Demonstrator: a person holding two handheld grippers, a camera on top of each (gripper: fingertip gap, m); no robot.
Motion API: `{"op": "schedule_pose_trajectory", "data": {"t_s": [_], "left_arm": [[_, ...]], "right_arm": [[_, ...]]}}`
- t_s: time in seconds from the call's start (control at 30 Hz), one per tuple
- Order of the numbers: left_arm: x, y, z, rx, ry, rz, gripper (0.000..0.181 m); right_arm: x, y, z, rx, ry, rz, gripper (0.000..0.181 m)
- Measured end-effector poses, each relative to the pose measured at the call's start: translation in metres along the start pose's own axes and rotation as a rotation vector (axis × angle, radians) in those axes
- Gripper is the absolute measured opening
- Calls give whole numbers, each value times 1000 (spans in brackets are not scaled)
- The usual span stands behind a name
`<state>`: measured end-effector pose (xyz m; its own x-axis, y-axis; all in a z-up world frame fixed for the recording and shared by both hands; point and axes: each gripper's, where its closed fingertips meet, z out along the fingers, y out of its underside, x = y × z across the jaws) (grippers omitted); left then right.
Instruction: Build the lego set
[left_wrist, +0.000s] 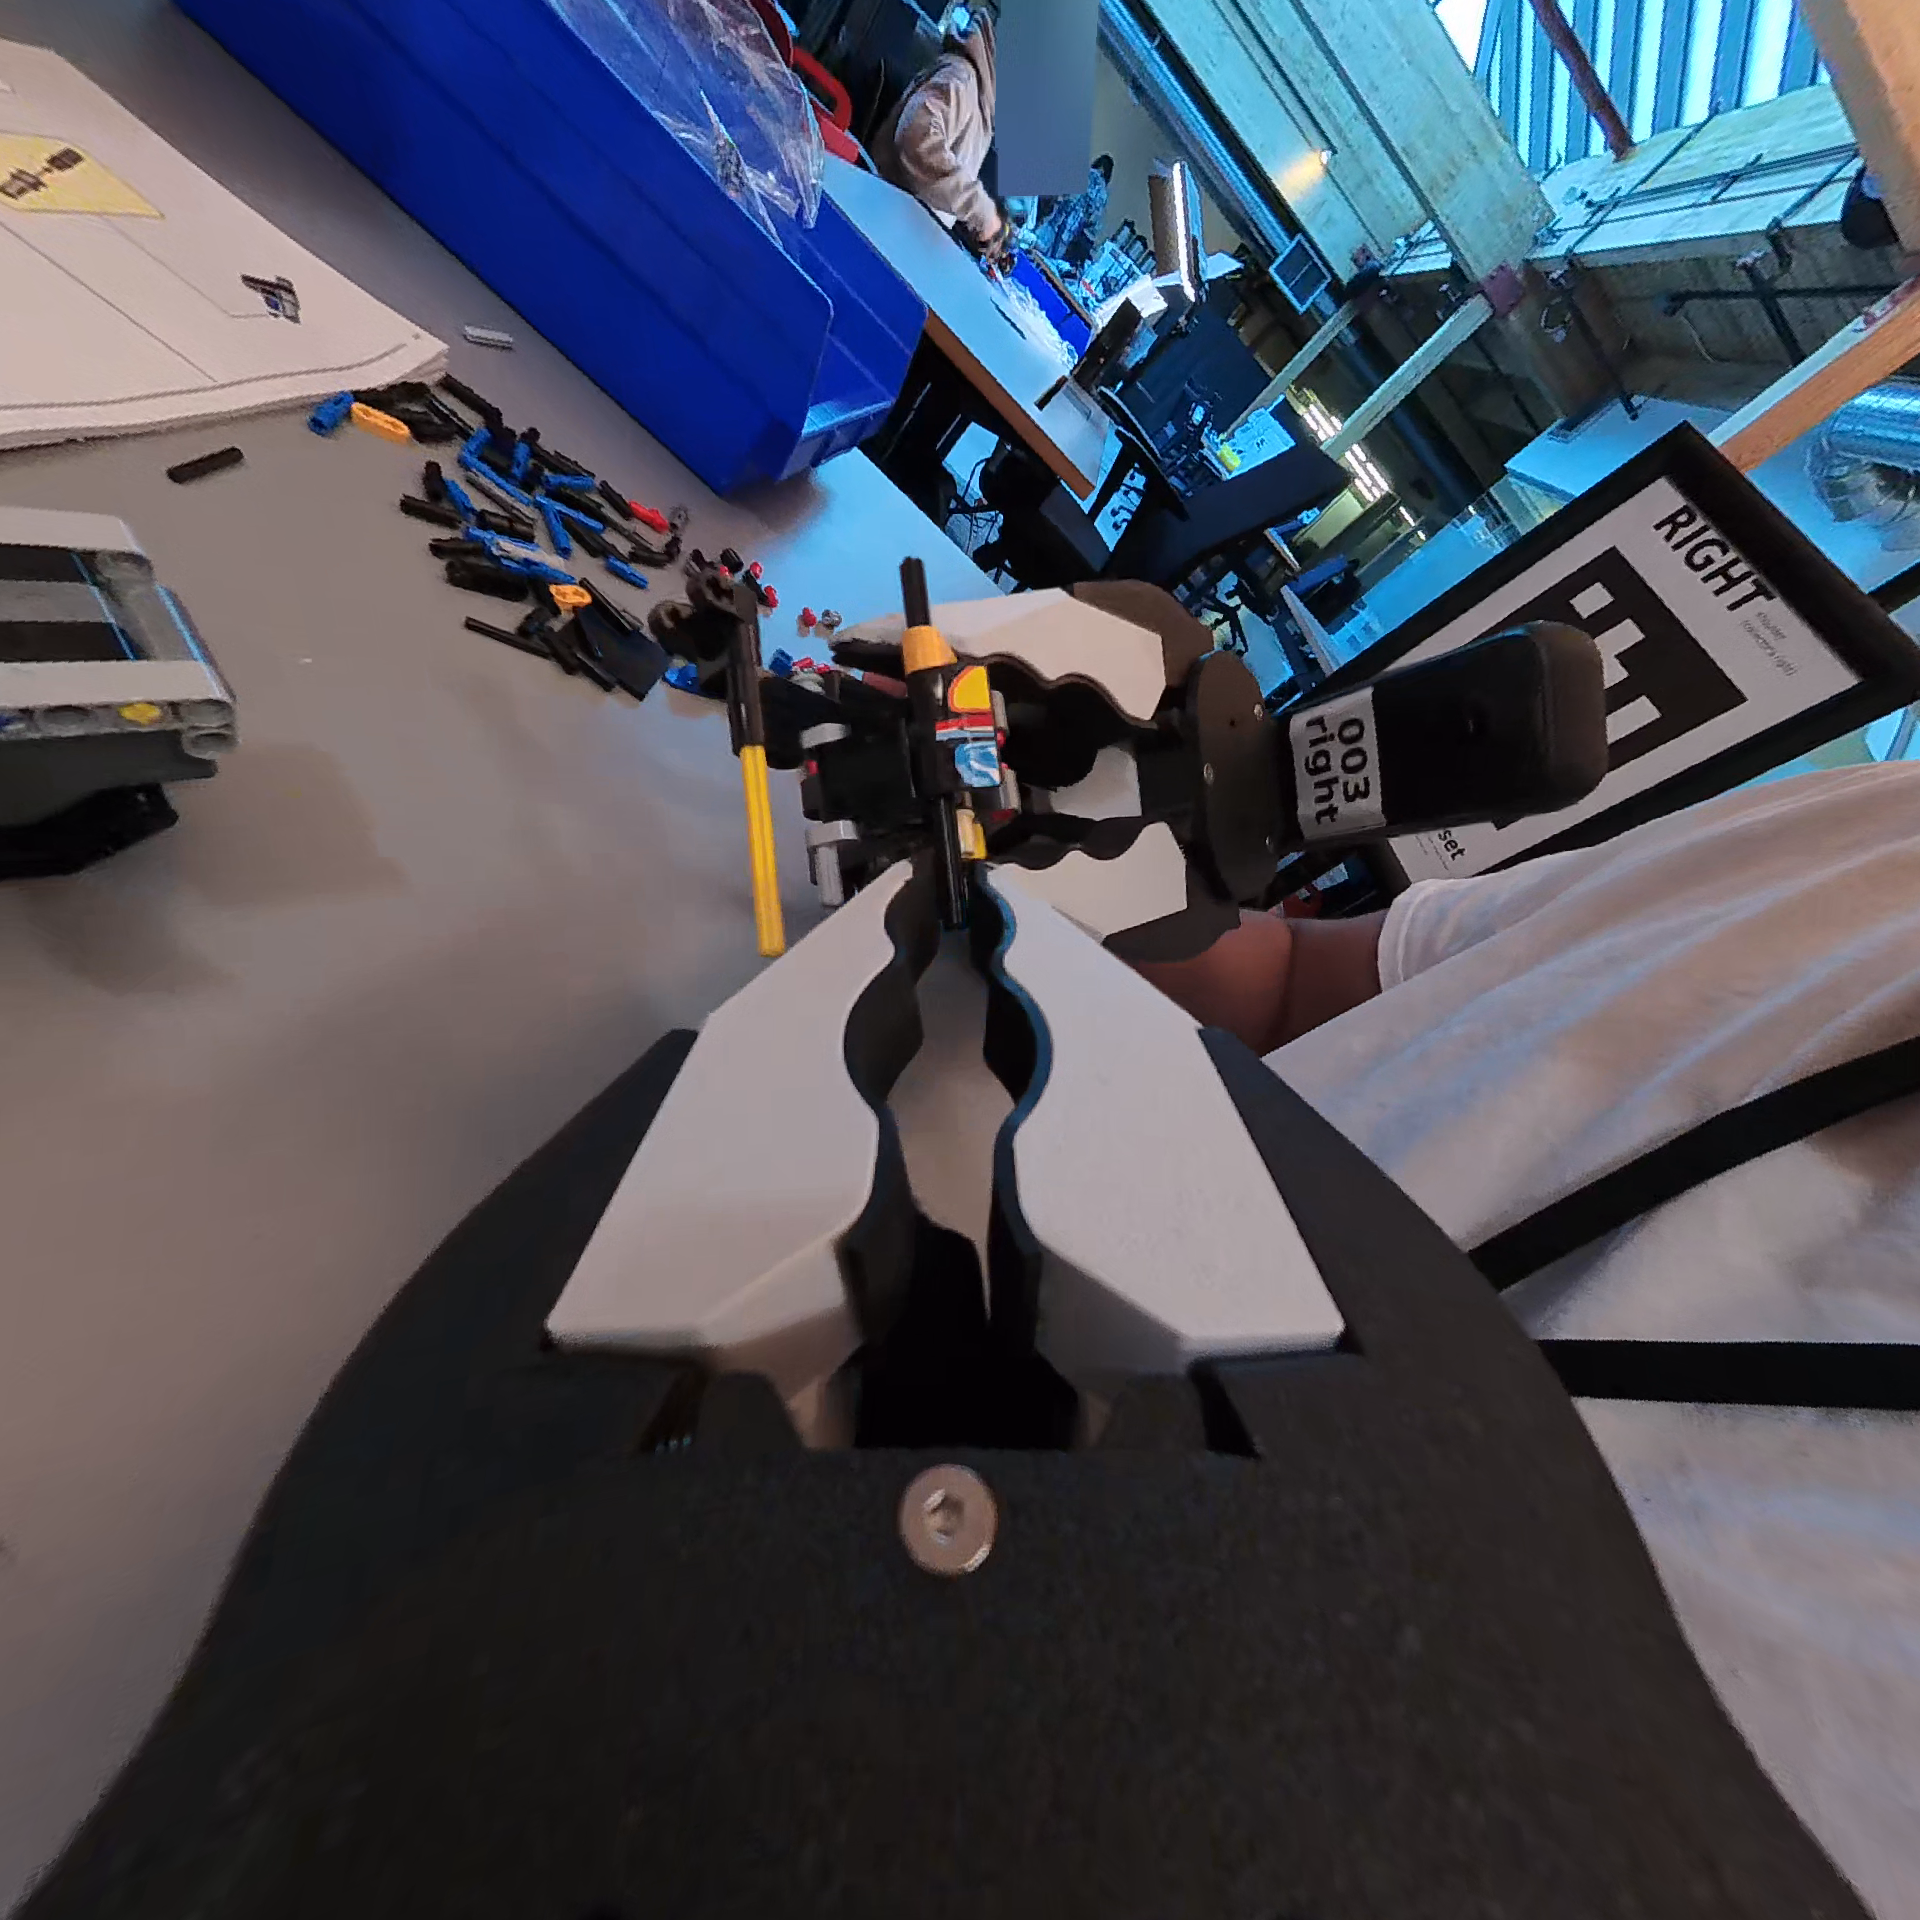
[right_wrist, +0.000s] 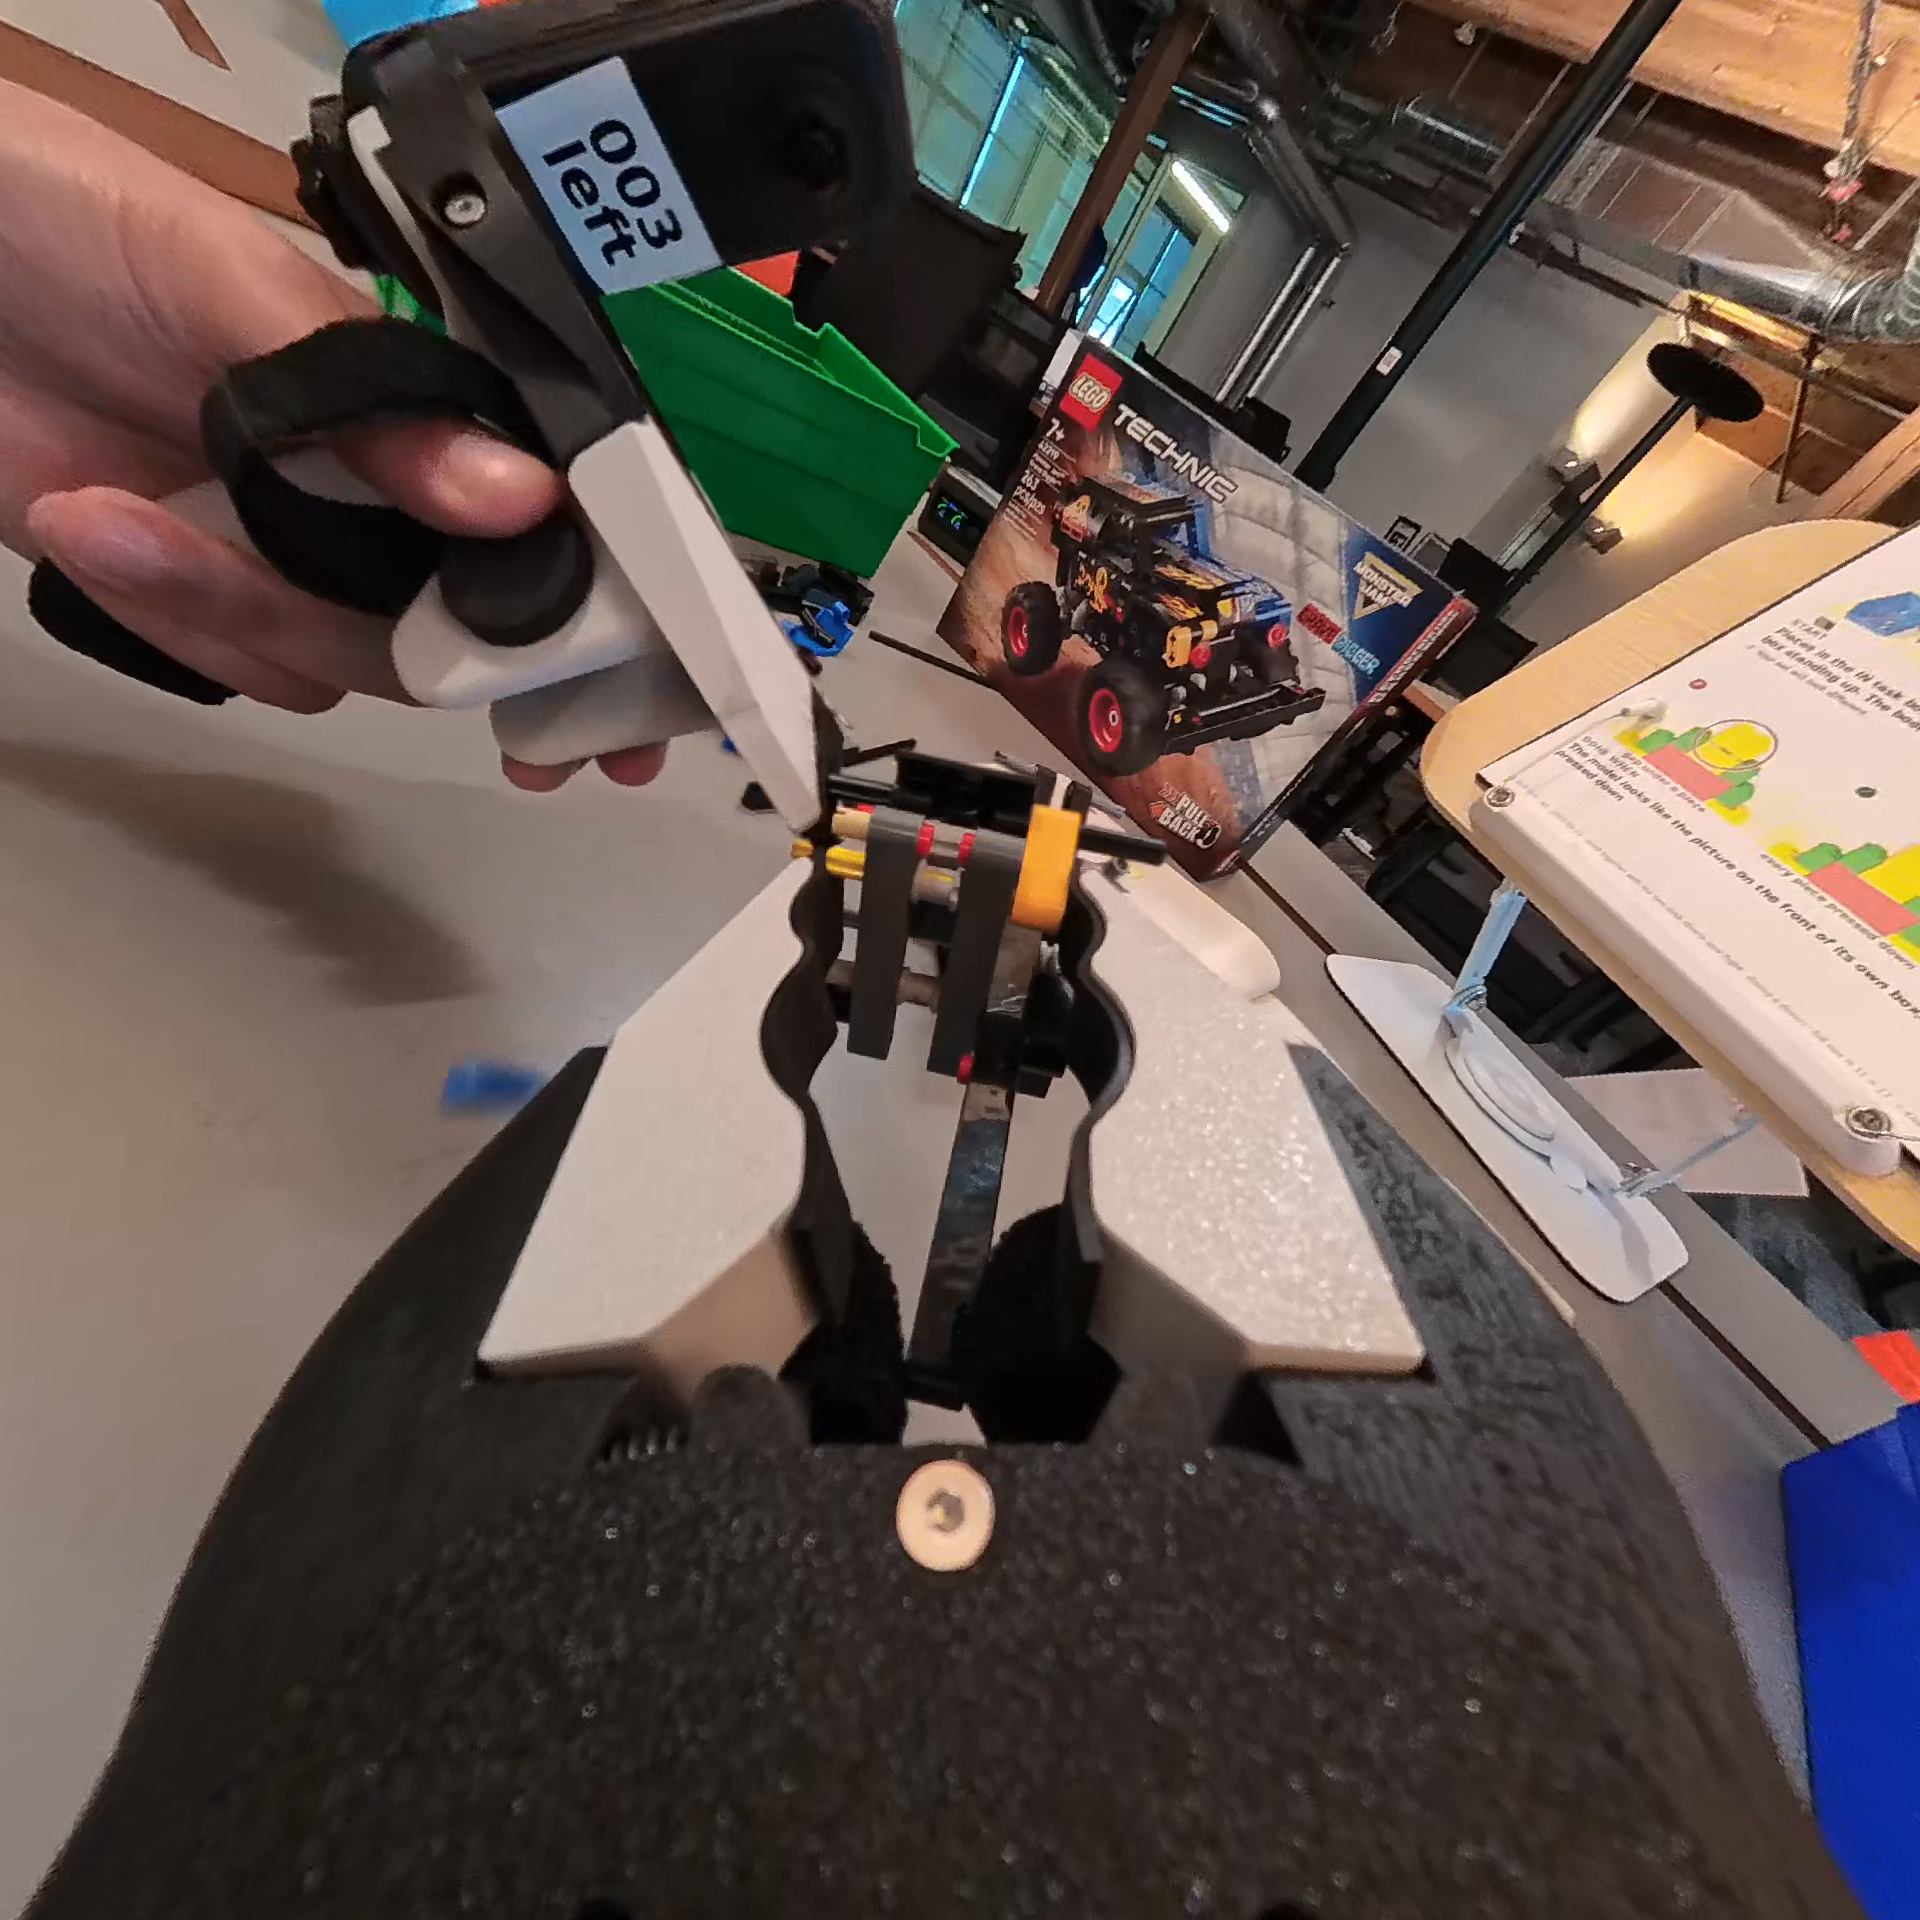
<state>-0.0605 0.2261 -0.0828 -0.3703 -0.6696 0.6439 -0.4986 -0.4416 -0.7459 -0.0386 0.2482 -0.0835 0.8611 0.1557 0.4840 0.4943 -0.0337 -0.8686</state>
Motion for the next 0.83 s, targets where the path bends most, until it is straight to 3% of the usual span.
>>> {"op": "schedule_pose_trajectory", "data": {"t_s": [0.1,0.23,0.33,0.43,0.67,0.73,0.83], "left_arm": [[-4,-2,-7,14,-38,33,3],[-21,8,-25,-4,-237,185,12],[-6,27,-43,-3,-323,316,16],[17,59,-53,-3,-334,405,14],[58,132,-40,-93,-294,500,13],[68,157,-33,-172,-274,547,12],[74,216,-9,-395,-199,578,16]], "right_arm": [[1,1,1,-9,14,-24,42],[15,15,1,-71,65,-8,41],[25,25,3,-114,85,62,42],[26,29,6,-132,82,87,42],[18,32,7,-148,81,19,42],[17,32,5,-144,85,33,42],[14,32,7,-143,82,25,42]]}}
